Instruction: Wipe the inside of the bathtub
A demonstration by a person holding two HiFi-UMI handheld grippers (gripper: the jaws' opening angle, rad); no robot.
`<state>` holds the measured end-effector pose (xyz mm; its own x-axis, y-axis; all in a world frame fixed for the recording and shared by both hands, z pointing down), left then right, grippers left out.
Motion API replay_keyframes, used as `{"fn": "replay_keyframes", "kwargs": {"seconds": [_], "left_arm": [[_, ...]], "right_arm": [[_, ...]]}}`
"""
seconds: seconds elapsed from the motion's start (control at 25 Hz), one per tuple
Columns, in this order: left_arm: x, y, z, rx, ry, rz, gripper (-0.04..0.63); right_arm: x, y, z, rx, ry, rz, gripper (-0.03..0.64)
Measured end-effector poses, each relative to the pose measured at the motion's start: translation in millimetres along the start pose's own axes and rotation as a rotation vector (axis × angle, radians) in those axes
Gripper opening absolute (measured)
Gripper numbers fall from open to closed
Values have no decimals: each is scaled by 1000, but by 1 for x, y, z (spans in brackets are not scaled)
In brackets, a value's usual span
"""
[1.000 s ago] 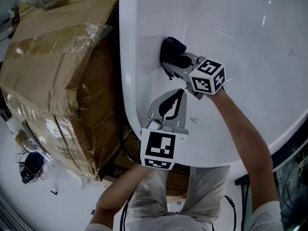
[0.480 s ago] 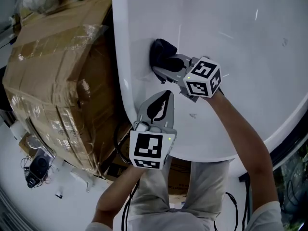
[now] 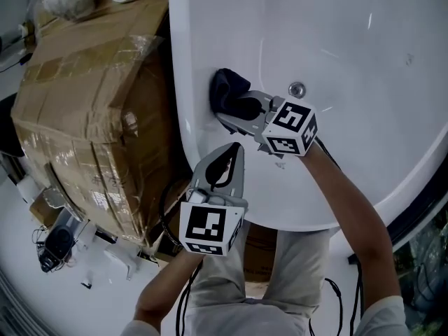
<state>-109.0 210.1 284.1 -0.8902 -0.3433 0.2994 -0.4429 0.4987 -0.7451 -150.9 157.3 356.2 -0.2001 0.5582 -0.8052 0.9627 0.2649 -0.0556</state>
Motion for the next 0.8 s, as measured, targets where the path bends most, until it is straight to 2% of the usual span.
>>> {"fn": "replay_keyframes", "kwargs": {"seconds": [0.28,0.6,0.68,0.8], "left_arm": [[0,19,7,13,-16,14,0],[1,15,19,6,-33,8,-1],[-2,8,22,5,-35,0,-2],[-8,-2,29,2,-49,-14,-2]], "right_arm": [[38,2,-10,-13,-26,64,72],[96,22,-42,95,32,254,72],[96,32,-48,119,36,254,72],[84,46,-51,138,44,207,72]]}}
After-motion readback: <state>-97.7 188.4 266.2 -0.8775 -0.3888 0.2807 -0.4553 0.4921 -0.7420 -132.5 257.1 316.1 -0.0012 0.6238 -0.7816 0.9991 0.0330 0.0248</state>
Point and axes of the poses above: the fingertips, and each gripper's own axes: y backward along the fingers, x to its left, z out of its top, the point moved 1 cm from there along y, backward along the fingers, and after that the axes turned 10 degrees about -x, right-handed, at the moved point
